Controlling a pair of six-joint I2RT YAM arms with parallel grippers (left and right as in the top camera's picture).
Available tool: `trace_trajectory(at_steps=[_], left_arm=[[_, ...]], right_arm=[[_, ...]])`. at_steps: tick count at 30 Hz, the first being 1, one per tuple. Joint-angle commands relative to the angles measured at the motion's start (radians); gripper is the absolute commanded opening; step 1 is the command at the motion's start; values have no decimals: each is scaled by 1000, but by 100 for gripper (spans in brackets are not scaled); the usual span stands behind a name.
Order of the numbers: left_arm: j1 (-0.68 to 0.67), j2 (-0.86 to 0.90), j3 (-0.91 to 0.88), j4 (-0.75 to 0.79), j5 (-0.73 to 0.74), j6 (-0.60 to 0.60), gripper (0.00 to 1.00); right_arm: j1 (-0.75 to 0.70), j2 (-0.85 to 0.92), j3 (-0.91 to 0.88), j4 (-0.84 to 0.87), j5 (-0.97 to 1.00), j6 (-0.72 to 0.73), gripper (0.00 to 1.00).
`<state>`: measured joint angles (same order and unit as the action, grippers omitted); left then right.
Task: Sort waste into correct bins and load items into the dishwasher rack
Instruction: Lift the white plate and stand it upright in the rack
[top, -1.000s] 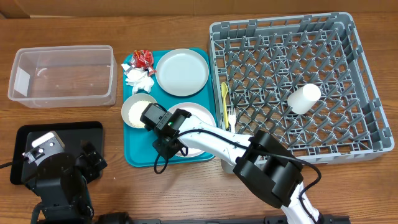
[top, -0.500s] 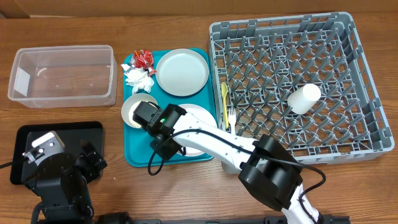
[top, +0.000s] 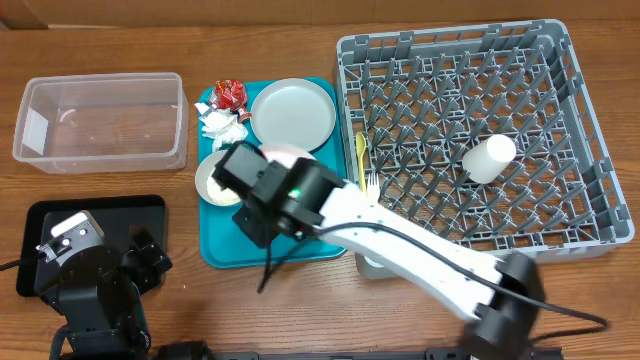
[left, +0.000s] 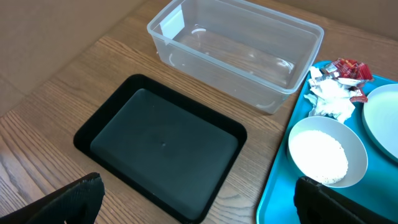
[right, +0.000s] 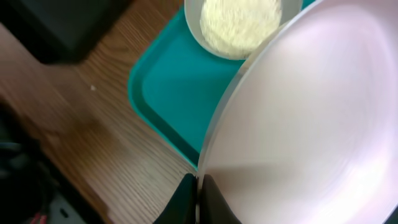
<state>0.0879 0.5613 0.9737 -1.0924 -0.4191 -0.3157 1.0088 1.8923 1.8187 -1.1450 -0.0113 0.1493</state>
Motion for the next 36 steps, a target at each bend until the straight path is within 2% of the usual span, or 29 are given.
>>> trace_trajectory(at_steps=[1, 6, 9, 11, 18, 23, 28, 36], left_arm=[[11, 3, 18, 3, 1, -14, 100], [11, 3, 18, 3, 1, -14, 100], [11, 3, 18, 3, 1, -14, 100], [11, 3, 18, 3, 1, -14, 100], [11, 3, 18, 3, 1, -14, 100], [11, 3, 18, 3, 1, -14, 100], [11, 3, 18, 3, 1, -14, 100], [11, 3, 18, 3, 1, -14, 100]], right_arm=[[-34, -135, 36, 5, 11, -35, 4], [-111, -296, 36, 19, -5, -135, 4], [-235, -394, 36, 20, -129, -218, 4], [-388, -446, 36, 7, -307, -319, 4], [-837, -417, 34, -81, -708, -614, 4], [-1024, -308, 34, -181, -901, -845, 4], [-1089, -187, 34, -245, -911, -993, 4], [-1136, -64, 34, -205, -908, -1040, 4]])
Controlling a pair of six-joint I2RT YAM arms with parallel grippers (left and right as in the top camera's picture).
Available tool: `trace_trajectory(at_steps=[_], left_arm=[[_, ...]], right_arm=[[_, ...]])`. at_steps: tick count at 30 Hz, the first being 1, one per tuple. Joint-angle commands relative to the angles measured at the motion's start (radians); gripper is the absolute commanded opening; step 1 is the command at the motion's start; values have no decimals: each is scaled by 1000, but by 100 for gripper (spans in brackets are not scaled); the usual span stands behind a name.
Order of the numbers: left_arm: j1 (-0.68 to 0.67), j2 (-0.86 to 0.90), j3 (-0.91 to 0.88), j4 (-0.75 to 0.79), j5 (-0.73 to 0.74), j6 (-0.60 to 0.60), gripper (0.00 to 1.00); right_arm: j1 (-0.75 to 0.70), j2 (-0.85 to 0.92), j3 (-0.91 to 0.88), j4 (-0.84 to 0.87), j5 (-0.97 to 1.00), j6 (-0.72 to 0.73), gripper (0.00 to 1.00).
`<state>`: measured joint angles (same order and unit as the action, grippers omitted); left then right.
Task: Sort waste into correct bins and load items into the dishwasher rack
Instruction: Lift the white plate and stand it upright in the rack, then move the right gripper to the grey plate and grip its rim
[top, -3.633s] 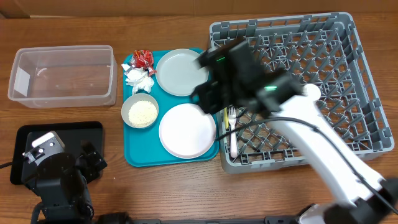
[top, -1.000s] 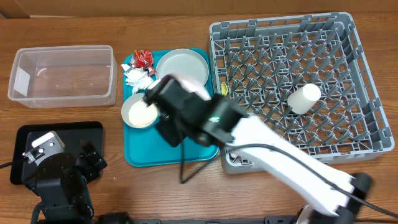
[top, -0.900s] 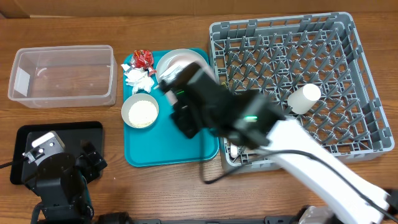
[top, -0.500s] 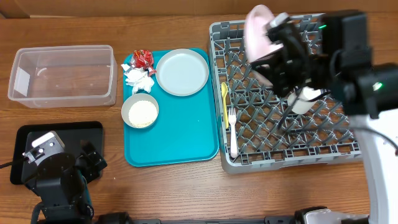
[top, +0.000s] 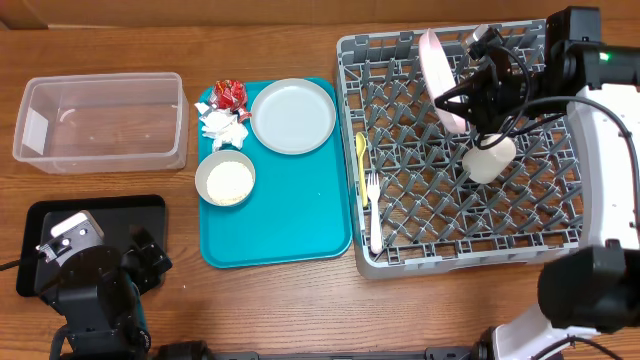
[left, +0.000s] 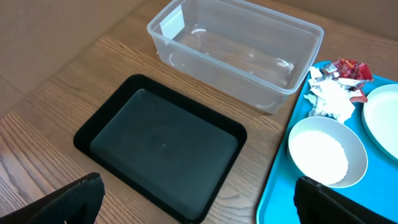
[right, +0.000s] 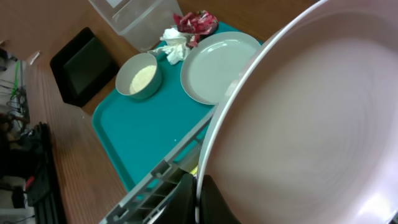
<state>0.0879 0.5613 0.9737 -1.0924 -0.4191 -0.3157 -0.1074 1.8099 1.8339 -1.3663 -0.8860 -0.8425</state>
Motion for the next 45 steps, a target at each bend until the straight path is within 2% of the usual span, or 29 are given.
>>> trace_trajectory(at_steps=[1, 20, 24, 25, 27, 29, 32, 38, 41, 45], left_arm=[[11, 3, 18, 3, 1, -14, 100], [11, 3, 18, 3, 1, -14, 100], [11, 3, 18, 3, 1, -14, 100], [11, 3, 18, 3, 1, -14, 100], [11, 3, 18, 3, 1, -14, 100], [11, 3, 18, 3, 1, -14, 100], [11, 3, 18, 3, 1, -14, 100], [11, 3, 18, 3, 1, -14, 100], [11, 3, 18, 3, 1, -14, 100], [11, 3, 18, 3, 1, -14, 100]], right_arm=[[-26, 26, 19, 25, -32, -48, 4], [-113, 205, 18, 83, -85, -45, 4], [-134, 206, 19, 140, -85, -27, 4], [-143, 206, 19, 160, -85, 10, 6], [-159, 206, 19, 171, -116, 34, 36], [-169, 202, 23, 172, -169, 34, 56], [-170, 181, 43, 165, -192, 61, 67], [-125, 89, 115, 87, -185, 130, 61], [-34, 2, 151, 78, -169, 258, 54], [150, -67, 154, 92, -24, 389, 54]])
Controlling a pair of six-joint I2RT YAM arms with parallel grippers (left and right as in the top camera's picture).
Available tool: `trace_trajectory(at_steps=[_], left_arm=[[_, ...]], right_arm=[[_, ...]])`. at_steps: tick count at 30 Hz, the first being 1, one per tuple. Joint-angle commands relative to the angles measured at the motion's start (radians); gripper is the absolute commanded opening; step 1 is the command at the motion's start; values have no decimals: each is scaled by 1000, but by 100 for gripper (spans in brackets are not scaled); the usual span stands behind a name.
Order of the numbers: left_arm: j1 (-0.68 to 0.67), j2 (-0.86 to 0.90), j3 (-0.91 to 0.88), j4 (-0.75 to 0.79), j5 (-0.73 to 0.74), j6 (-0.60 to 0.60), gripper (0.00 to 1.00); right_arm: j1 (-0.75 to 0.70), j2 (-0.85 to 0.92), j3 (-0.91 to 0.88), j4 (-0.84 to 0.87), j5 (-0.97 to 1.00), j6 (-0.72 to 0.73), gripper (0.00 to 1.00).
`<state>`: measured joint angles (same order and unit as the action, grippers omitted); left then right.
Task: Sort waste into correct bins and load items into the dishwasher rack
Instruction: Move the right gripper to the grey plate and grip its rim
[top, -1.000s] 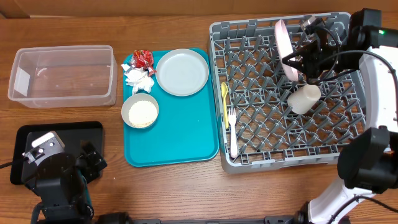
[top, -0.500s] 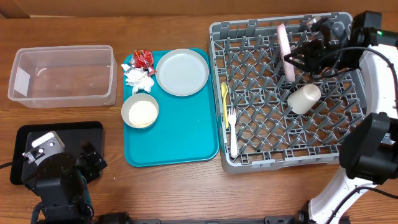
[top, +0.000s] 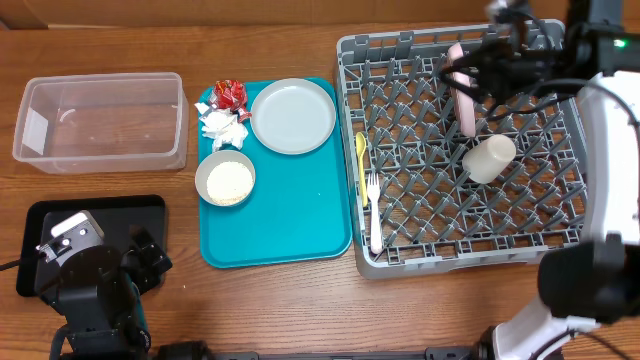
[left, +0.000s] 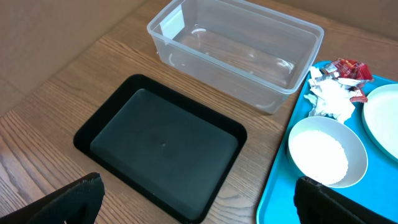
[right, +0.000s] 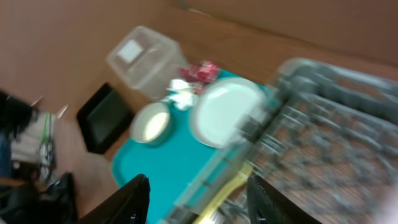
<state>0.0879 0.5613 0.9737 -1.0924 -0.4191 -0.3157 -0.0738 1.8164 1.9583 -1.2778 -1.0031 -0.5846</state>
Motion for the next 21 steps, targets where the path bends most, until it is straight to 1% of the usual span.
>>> trace_trajectory(at_steps=[1, 3, 4, 5, 7, 10, 11, 13, 15, 16, 19, 21], left_arm=[[11, 3, 18, 3, 1, -14, 100], [11, 3, 18, 3, 1, -14, 100], [11, 3, 18, 3, 1, -14, 100], [11, 3, 18, 3, 1, -14, 100], [11, 3, 18, 3, 1, -14, 100], [11, 3, 18, 3, 1, -14, 100], [11, 3, 18, 3, 1, -14, 100], [11, 3, 18, 3, 1, -14, 100], [11, 3, 18, 3, 1, -14, 100], [11, 3, 18, 3, 1, -14, 100], [11, 3, 18, 3, 1, -14, 100], [11, 3, 18, 3, 1, -14, 100]], right_arm=[[190, -76, 30, 10, 167, 169, 54], [311, -65, 21, 28, 297, 198, 57], [358, -56, 15, 35, 352, 202, 57], [444, -33, 4, 48, 439, 220, 58], [558, 14, -21, 73, 550, 219, 60], [674, 102, -35, 109, 751, 219, 59], [699, 137, -35, 126, 809, 217, 59], [725, 198, -35, 148, 846, 131, 59], [737, 271, -35, 153, 846, -46, 59], [738, 304, -35, 160, 846, -107, 59], [737, 363, -35, 222, 846, -178, 62], [733, 397, -35, 292, 846, -179, 61]])
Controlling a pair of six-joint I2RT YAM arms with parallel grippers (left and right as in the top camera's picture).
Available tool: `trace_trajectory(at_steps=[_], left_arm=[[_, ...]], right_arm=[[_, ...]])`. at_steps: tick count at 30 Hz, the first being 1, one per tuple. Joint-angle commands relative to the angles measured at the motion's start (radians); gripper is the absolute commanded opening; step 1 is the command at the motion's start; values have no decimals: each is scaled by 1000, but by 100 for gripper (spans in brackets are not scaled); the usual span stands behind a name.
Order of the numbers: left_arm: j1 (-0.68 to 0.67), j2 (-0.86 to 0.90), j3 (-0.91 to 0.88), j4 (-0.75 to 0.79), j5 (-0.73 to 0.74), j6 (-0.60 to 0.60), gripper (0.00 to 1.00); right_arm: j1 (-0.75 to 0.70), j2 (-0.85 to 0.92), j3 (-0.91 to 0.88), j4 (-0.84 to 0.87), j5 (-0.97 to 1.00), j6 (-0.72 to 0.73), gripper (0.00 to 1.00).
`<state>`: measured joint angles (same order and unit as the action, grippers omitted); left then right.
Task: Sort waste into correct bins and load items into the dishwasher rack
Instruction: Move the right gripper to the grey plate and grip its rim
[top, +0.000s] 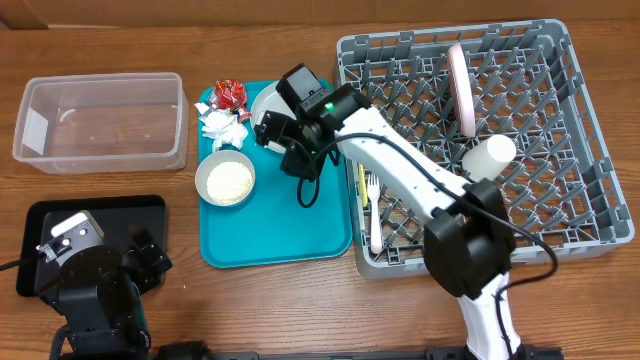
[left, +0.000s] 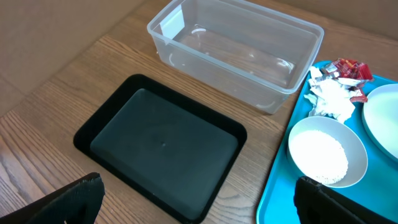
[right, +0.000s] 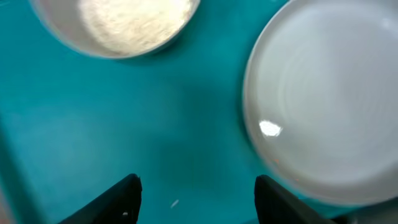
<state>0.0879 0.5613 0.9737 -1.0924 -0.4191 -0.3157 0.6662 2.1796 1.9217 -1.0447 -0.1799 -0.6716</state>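
On the teal tray (top: 280, 230) lie a white plate (right: 329, 112), a bowl of white grains (top: 226, 180), crumpled tissue (top: 220, 125) and a red wrapper (top: 229, 94). My right gripper (right: 196, 199) hangs open and empty low over the tray, by the plate's near-left edge, with the bowl (right: 118, 25) ahead of it. In the overhead view the right arm hides part of the plate. A pink plate (top: 459, 85) stands on edge in the grey rack (top: 345, 60). My left gripper (left: 199, 208) is open near the black bin (left: 161, 143).
A white cup (top: 489, 156) lies in the rack, with a yellow fork (top: 361, 150) and a white fork (top: 373, 215) along its left side. The clear bin (top: 182, 120) stands at the far left, behind the black bin.
My right gripper has moved from above the rack's far side to low over the teal tray beside the white plate. The pink plate still stands in the rack. The left arm is unchanged.
My right gripper was shut on the pink plate above the tray, then held it over the rack's far side. Then the plate stood on edge in the rack with the gripper open above it. Now the gripper is open over the tray.
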Motion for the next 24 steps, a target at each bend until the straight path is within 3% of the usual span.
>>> trace_trajectory(at_steps=[1, 5, 12, 24], left_arm=[[11, 3, 18, 3, 1, -14, 100], [11, 3, 18, 3, 1, -14, 100], [11, 3, 18, 3, 1, -14, 100], [11, 3, 18, 3, 1, -14, 100]], right_arm=[[-8, 47, 2, 85, 23, -91, 61], [-22, 124, 2, 188, 23, -69, 61], [-54, 165, 2, 280, 14, -56, 51], [-90, 191, 2, 236, -129, -58, 51]])
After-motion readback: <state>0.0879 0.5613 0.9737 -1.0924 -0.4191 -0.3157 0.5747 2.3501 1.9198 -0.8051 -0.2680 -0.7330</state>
